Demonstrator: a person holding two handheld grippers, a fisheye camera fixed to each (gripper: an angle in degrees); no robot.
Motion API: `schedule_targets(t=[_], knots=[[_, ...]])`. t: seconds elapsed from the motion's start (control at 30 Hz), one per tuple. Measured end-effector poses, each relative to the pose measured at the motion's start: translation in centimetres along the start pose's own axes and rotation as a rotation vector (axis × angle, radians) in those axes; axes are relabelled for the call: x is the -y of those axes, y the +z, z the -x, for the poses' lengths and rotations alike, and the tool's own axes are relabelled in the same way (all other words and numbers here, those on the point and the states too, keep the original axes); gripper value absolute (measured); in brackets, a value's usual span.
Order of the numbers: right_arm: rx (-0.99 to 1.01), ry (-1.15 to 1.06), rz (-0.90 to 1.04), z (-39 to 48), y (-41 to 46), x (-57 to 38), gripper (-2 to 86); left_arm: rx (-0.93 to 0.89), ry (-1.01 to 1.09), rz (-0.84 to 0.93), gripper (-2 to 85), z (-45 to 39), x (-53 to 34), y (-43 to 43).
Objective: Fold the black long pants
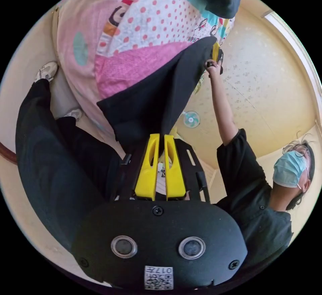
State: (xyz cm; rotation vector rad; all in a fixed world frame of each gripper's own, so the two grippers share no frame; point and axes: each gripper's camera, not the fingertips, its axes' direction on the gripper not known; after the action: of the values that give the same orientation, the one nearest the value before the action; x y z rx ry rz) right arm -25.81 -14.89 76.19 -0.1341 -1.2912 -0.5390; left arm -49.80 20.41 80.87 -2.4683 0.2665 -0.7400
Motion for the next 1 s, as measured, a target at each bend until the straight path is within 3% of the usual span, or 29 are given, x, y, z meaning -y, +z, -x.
schedule_targets(t=[0.17,0.23,0.43,0.57,0.7,0.9,1.0], knots=[[-0.164,-0.191,0.279,5.4,-0.4,-8.1,5.7,0.171,0.114,0.005,4.8,-2.6,0.3,-1.4],[-0.252,-0.197,0.304,6.5,-2.6,-12.8,6.1,0.246,0.178,0.023,6.0,-4.2,0.5,-1.4],[-0.352,0.110,0.258,5.1,-8.8,-30.4,7.3,0.481,0.226,0.132,10.7,-7.7,2.6,1.6],[-0.320,0.275,0.371,4.3,-5.9,-39.7,9.1,0.532,0.264,0.195,7.9,-9.5,3.0,3.3],[-0.279,0.275,0.369,5.0,-1.9,-41.6,9.4,0.525,0.259,0.254,5.7,-10.2,3.4,3.7],[-0.292,0.394,0.146,4.7,0.1,-42.7,7.4,0.581,0.235,0.316,5.7,-11.4,3.8,4.0],[-0.191,0.417,0.139,4.8,0.3,-42.9,4.1,0.633,0.268,0.368,4.5,-12.5,3.4,4.8]])
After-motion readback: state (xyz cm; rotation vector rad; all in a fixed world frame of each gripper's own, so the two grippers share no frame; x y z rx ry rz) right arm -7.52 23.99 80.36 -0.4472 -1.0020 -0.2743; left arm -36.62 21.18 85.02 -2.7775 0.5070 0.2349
